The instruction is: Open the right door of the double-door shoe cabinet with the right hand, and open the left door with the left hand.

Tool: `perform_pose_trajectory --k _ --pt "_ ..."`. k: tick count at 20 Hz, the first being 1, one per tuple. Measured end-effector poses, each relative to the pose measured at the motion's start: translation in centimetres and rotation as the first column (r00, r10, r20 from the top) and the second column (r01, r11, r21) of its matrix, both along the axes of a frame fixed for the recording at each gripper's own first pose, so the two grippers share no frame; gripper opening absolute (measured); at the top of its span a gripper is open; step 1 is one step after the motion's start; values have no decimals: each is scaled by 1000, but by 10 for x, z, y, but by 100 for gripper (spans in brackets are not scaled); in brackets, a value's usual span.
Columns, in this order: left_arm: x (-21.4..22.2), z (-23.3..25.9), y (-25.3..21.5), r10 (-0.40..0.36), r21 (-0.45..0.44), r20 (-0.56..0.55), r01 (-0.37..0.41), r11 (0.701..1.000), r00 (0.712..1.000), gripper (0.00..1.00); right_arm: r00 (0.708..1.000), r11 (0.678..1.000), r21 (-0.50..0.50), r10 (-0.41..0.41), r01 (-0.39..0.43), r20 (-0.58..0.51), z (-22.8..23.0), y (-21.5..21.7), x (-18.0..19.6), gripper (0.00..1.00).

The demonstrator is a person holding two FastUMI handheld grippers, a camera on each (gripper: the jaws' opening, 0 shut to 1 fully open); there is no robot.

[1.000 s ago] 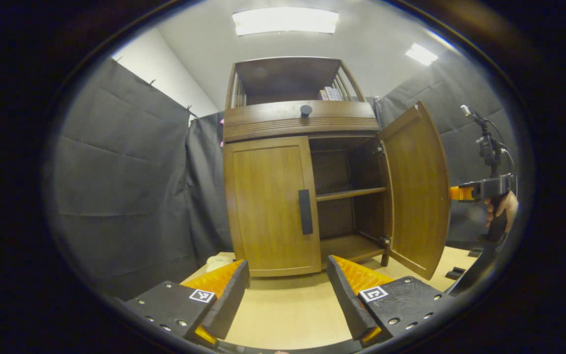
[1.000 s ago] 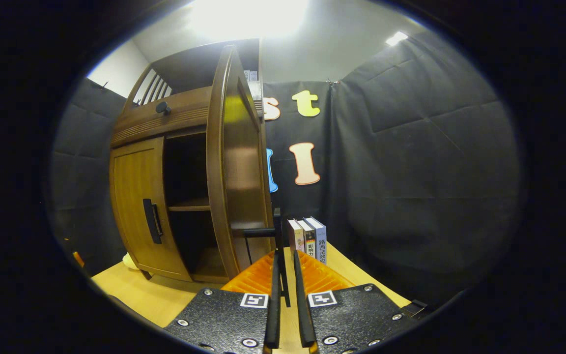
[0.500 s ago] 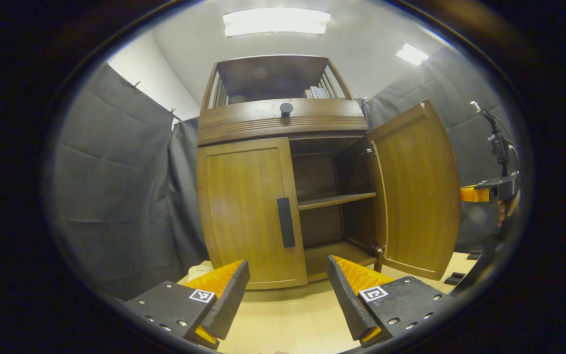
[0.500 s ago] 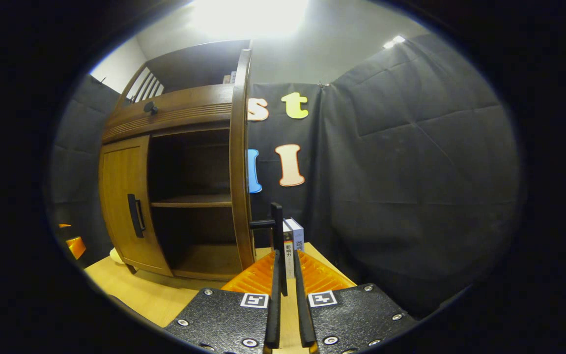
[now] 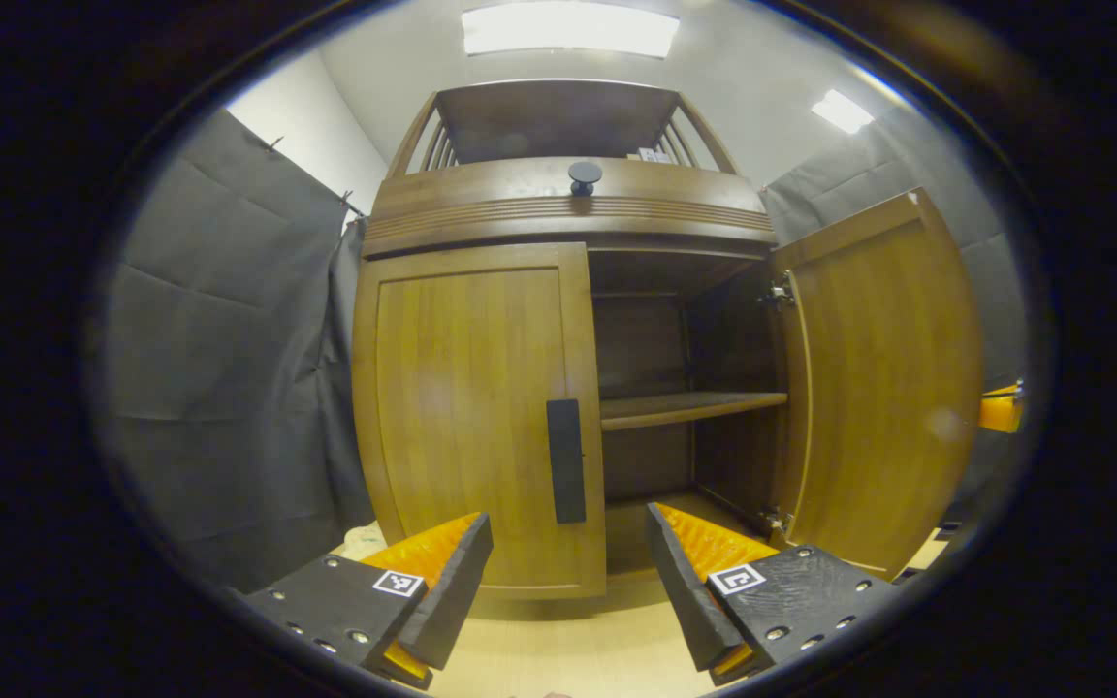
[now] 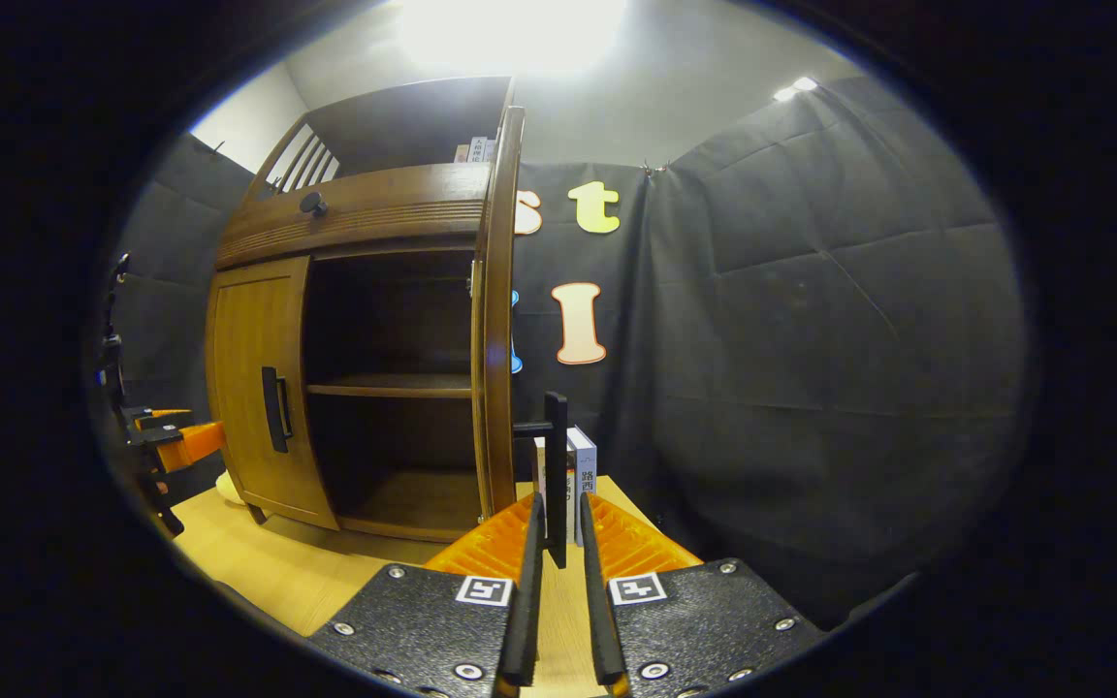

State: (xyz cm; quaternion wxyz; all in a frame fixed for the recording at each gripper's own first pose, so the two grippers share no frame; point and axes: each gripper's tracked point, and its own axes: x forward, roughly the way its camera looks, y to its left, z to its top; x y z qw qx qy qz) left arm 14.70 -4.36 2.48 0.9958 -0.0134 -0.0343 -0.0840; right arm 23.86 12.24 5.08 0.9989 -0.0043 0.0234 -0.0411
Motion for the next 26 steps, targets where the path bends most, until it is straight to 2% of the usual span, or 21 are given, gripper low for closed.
perform_pose_trajectory --k 1,4,5,6,7,8,9,14,21,22,24,26 --pt "10 5 -1 4 -2 6 -4 1000 1000 96 1000 1000 7 -6 6 8 3 -3 -4 31" --pt "39 16 -4 7 -7 9 -7 1000 1000 96 1000 1000 21 -8 7 20 9 -11 -13 74" --pt "48 18 -6 6 -11 9 -5 1000 1000 84 1000 1000 23 -10 9 24 11 -13 -17 89" --pt "56 19 -8 7 -20 6 -7 1000 1000 96 1000 1000 19 -12 11 28 11 -17 -22 96" --pt "64 20 -8 7 -30 0 -7 1000 1000 90 1000 1000 10 -15 14 25 11 -18 -25 94" --pt "71 19 -8 12 -40 -6 -12 999 1000 90 1000 1000 1 -19 19 22 9 -20 -26 94" --pt "79 19 -7 16 -49 -10 -16 999 1000 84 1000 1000 -5 -23 23 20 9 -20 -28 94" --pt "111 27 -2 37 -60 4 -37 998 999 96 1000 1000 -17 -16 16 11 5 -18 -32 94" --pt "149 2 -13 39 -23 -53 -41 999 998 96 1000 1000 -1 -9 9 -17 -3 -18 -29 94" --pt "155 -1 -17 39 -18 -66 -40 999 997 90 1000 1000 -5 -8 7 -20 -4 -18 -29 94" --pt "163 -6 -18 24 -20 -85 -26 999 996 96 1000 1000 -12 -10 9 -18 -3 -20 -30 94" --pt "166 -10 -17 28 -30 -97 -31 999 995 83 1000 1000 0 -11 11 -16 -3 -21 -32 94"
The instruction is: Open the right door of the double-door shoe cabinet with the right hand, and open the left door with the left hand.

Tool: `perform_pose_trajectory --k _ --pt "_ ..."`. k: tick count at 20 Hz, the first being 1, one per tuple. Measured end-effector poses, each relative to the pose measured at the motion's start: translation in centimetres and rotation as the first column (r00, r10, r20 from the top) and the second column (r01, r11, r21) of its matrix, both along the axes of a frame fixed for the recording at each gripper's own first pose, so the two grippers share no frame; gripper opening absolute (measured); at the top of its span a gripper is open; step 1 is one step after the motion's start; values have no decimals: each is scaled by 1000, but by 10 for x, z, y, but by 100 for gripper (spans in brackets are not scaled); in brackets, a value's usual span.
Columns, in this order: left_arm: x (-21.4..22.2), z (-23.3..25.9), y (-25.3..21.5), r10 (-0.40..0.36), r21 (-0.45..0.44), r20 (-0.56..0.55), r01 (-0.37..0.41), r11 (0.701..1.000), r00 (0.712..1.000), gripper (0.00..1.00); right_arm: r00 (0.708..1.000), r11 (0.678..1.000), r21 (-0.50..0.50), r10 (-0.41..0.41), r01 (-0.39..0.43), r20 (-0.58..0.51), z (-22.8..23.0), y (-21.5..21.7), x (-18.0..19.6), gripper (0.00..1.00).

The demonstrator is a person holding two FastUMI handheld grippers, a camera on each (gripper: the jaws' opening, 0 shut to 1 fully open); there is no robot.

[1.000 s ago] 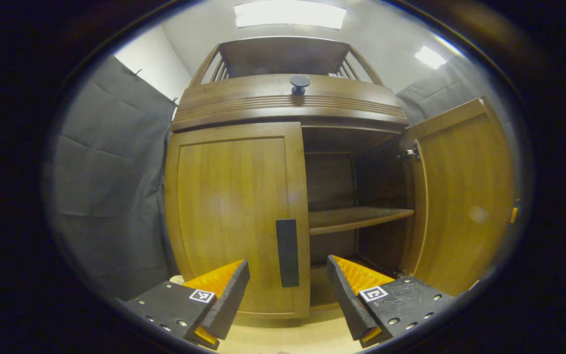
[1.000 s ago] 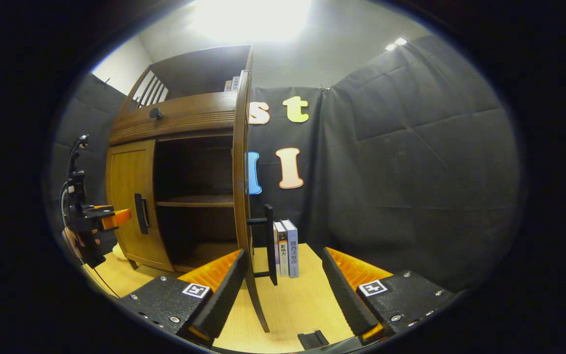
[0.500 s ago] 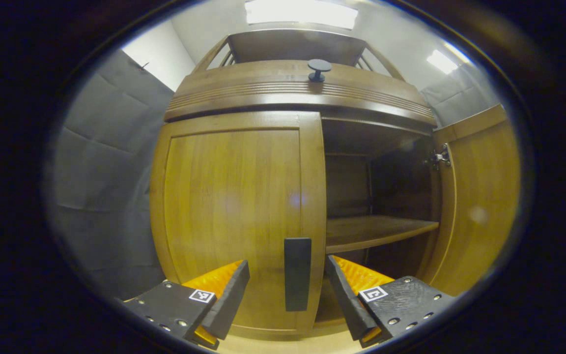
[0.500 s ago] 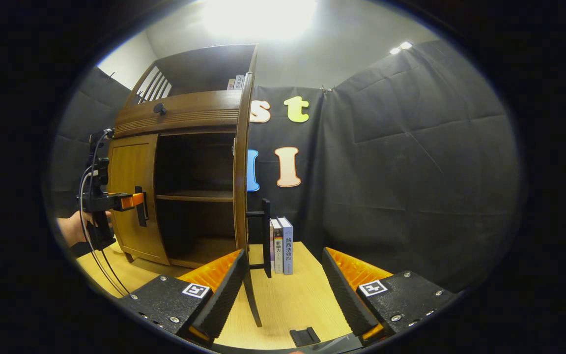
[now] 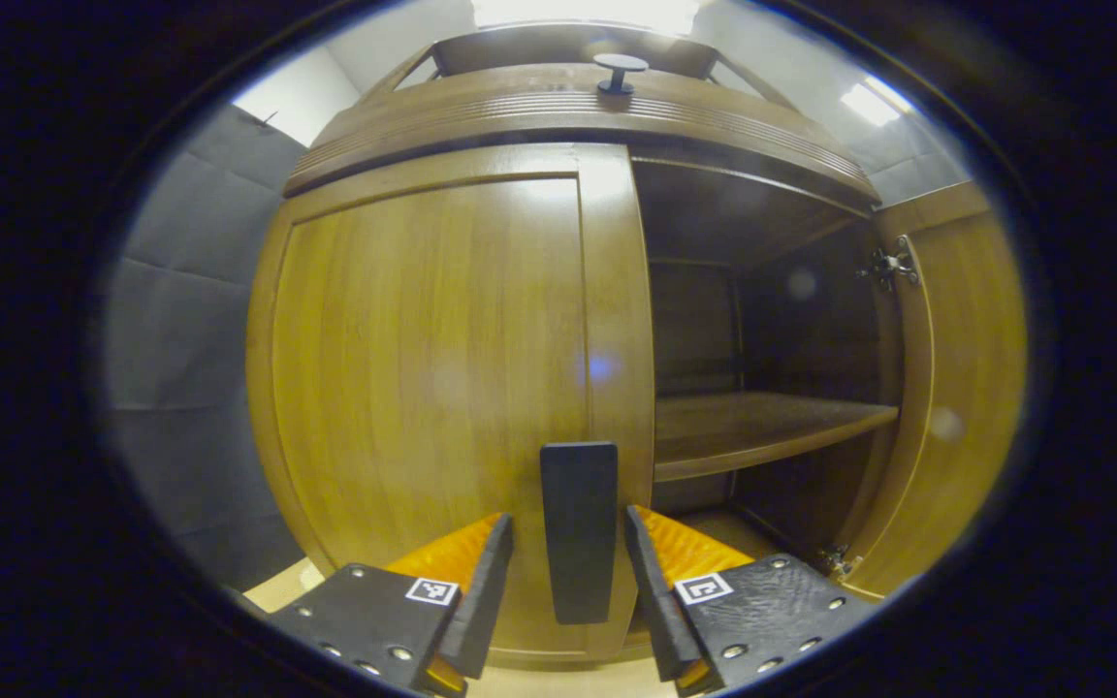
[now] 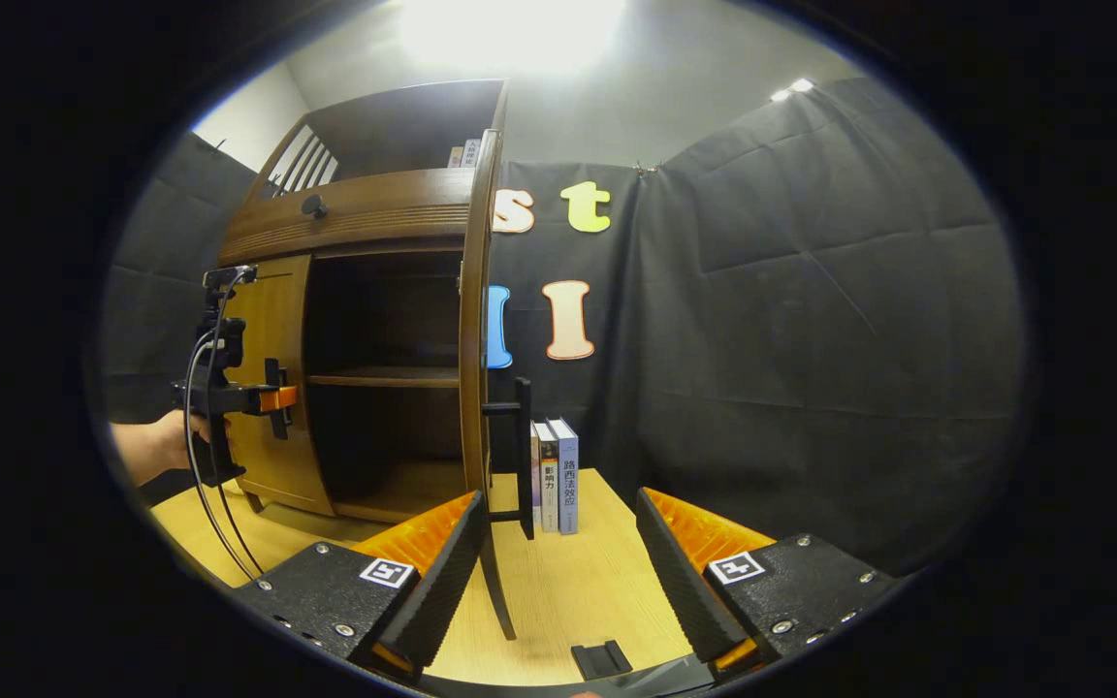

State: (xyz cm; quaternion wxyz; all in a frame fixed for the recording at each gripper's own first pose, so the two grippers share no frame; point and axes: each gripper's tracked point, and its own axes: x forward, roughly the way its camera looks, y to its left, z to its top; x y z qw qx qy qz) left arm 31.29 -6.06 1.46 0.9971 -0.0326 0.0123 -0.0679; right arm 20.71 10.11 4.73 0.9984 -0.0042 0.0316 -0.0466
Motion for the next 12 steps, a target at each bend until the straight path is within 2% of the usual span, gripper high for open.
perform_pose_trajectory --k 2,6,12 --pt "-1 -8 -5 -11 -18 -19 11 1000 1000 71 1000 1000 15 -6 6 -1 0 -2 1 94" --pt "0 -10 -13 -25 14 -51 25 1000 998 53 1000 1000 31 2 -3 27 8 3 1 94" --pt "-4 2 -8 -60 -18 -53 59 998 997 25 999 999 32 21 -22 40 12 17 -2 94"
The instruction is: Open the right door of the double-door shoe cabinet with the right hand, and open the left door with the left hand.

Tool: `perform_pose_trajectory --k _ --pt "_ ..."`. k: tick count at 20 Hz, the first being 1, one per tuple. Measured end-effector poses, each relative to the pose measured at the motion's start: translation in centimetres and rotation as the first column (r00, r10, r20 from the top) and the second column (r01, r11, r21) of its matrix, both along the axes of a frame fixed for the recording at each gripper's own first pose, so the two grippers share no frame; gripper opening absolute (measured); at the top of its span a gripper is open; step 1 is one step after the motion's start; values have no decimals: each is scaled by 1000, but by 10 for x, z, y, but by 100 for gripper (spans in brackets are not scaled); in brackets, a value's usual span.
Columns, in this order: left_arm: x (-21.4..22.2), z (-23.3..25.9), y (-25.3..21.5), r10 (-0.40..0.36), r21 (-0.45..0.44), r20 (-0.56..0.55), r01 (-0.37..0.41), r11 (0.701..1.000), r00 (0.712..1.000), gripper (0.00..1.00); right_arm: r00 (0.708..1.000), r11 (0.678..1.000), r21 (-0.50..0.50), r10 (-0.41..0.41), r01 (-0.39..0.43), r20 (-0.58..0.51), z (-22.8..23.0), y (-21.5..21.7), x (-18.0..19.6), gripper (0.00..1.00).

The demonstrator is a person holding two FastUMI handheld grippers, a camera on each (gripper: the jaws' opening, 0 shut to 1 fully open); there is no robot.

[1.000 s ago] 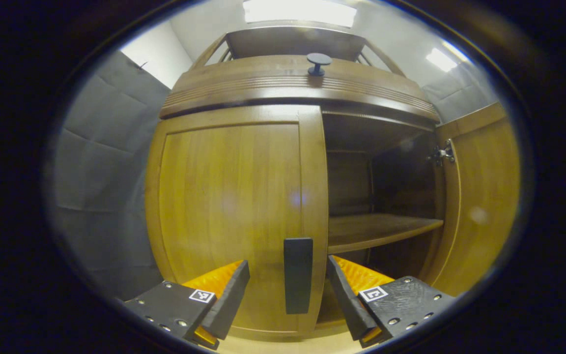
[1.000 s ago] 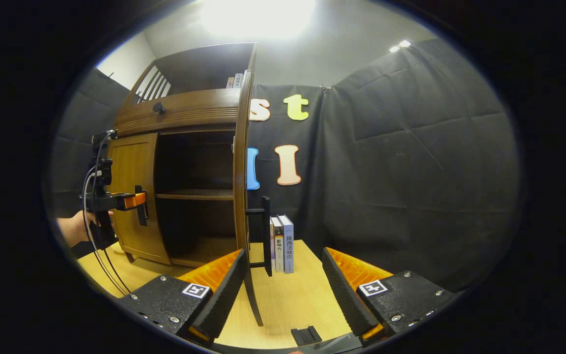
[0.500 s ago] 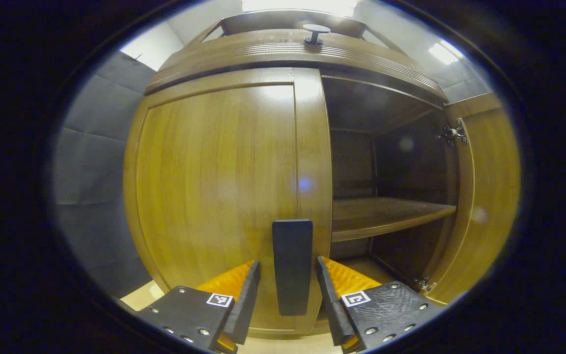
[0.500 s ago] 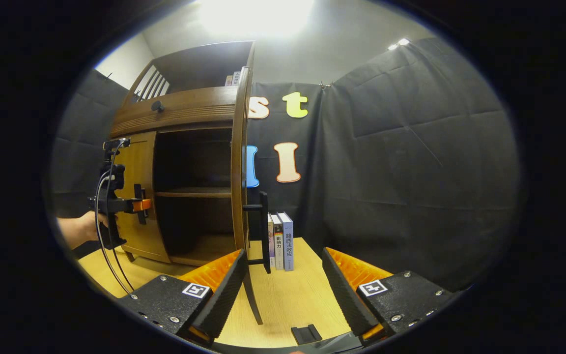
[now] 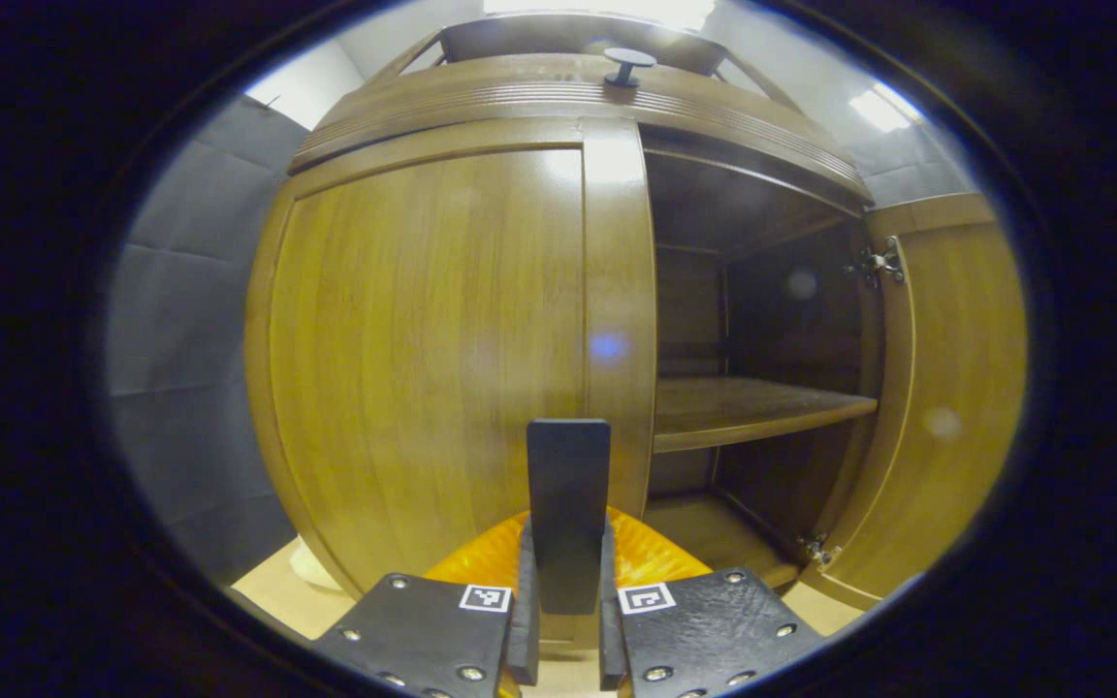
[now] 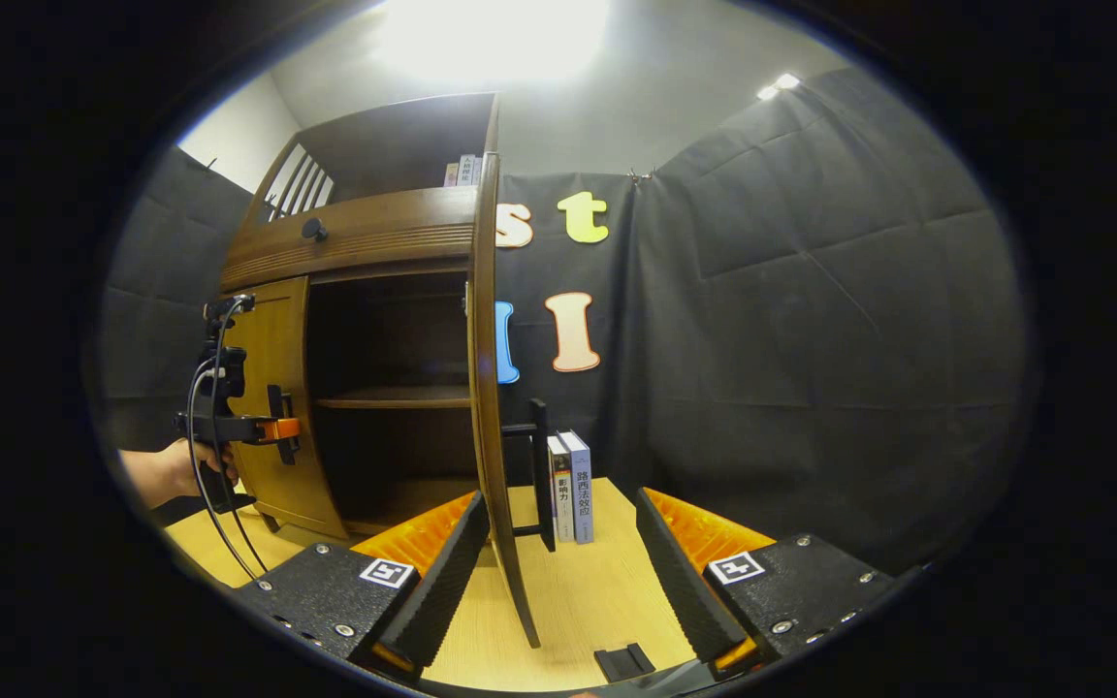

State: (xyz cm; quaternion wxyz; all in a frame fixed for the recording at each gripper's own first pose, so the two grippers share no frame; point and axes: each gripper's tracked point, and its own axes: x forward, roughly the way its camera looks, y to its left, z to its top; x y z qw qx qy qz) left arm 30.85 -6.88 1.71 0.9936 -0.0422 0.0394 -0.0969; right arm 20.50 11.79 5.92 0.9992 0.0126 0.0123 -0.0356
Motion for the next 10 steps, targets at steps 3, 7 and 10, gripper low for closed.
perform_pose_trajectory --k 3,7,10 --pt "-1 4 1 -12 -21 0 12 1000 1000 20 1000 1000 -7 15 -15 6 1 10 -5 94" --pt "-3 7 2 -26 -29 3 26 999 1000 30 999 999 17 34 -34 5 0 24 -10 92" --pt "-4 13 6 -35 -47 -2 35 998 999 25 999 999 24 34 -34 12 2 30 -15 94"
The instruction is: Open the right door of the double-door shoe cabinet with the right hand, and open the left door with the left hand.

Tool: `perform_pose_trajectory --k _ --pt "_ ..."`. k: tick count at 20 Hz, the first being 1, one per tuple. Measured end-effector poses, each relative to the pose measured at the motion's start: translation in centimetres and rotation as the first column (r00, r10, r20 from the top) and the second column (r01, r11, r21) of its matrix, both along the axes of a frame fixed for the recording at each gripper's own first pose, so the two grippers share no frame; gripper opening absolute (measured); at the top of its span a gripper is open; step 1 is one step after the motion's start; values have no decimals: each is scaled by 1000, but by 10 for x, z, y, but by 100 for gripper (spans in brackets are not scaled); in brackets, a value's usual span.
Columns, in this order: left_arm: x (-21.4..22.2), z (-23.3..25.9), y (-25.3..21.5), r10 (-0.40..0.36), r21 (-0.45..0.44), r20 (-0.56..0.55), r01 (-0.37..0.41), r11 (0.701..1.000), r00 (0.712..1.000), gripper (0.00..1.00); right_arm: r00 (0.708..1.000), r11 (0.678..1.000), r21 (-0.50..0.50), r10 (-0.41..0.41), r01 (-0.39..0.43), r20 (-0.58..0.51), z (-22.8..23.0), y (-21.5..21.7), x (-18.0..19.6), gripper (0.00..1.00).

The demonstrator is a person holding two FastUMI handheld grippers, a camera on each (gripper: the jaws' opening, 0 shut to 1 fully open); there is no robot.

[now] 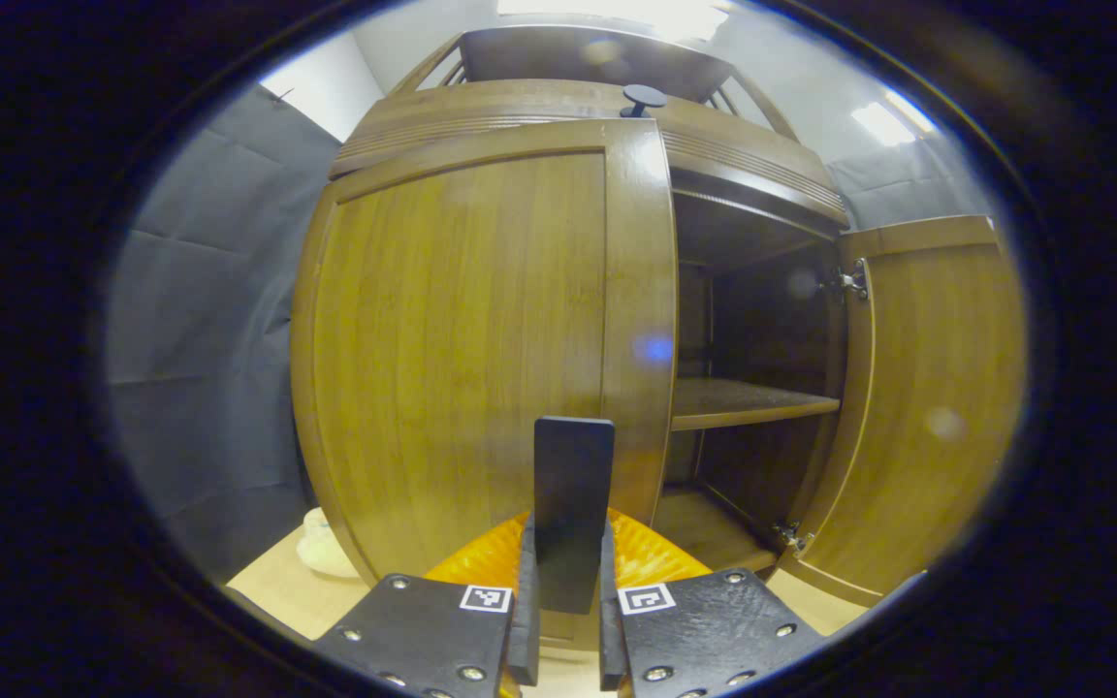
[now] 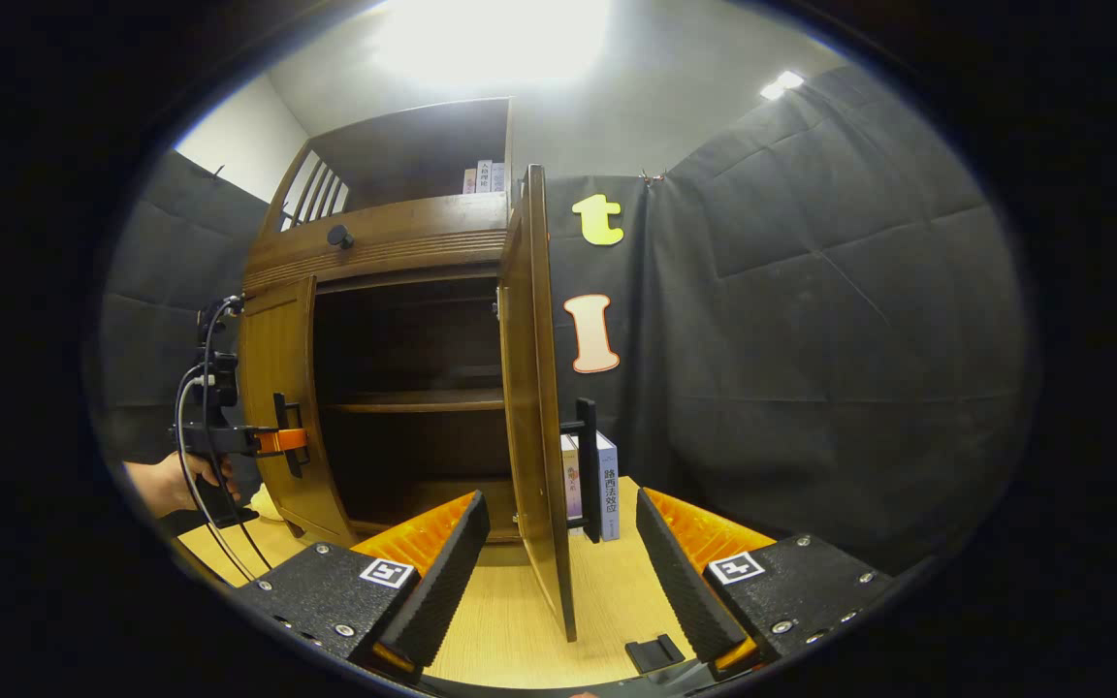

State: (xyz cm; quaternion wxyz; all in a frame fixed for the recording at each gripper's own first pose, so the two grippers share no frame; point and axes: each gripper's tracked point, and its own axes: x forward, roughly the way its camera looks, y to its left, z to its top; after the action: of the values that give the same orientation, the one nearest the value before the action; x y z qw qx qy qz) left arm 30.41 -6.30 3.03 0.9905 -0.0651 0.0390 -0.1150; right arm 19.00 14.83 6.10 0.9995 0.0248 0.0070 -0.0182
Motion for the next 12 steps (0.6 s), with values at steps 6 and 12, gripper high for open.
perform_pose_trajectory --k 6,12 --pt "-1 4 4 -13 -21 -1 13 1000 1000 25 1000 1000 19 13 -14 11 2 17 -9 94" --pt "-2 10 8 -19 -36 -1 19 999 1000 30 999 999 26 35 -36 24 6 34 -19 94"
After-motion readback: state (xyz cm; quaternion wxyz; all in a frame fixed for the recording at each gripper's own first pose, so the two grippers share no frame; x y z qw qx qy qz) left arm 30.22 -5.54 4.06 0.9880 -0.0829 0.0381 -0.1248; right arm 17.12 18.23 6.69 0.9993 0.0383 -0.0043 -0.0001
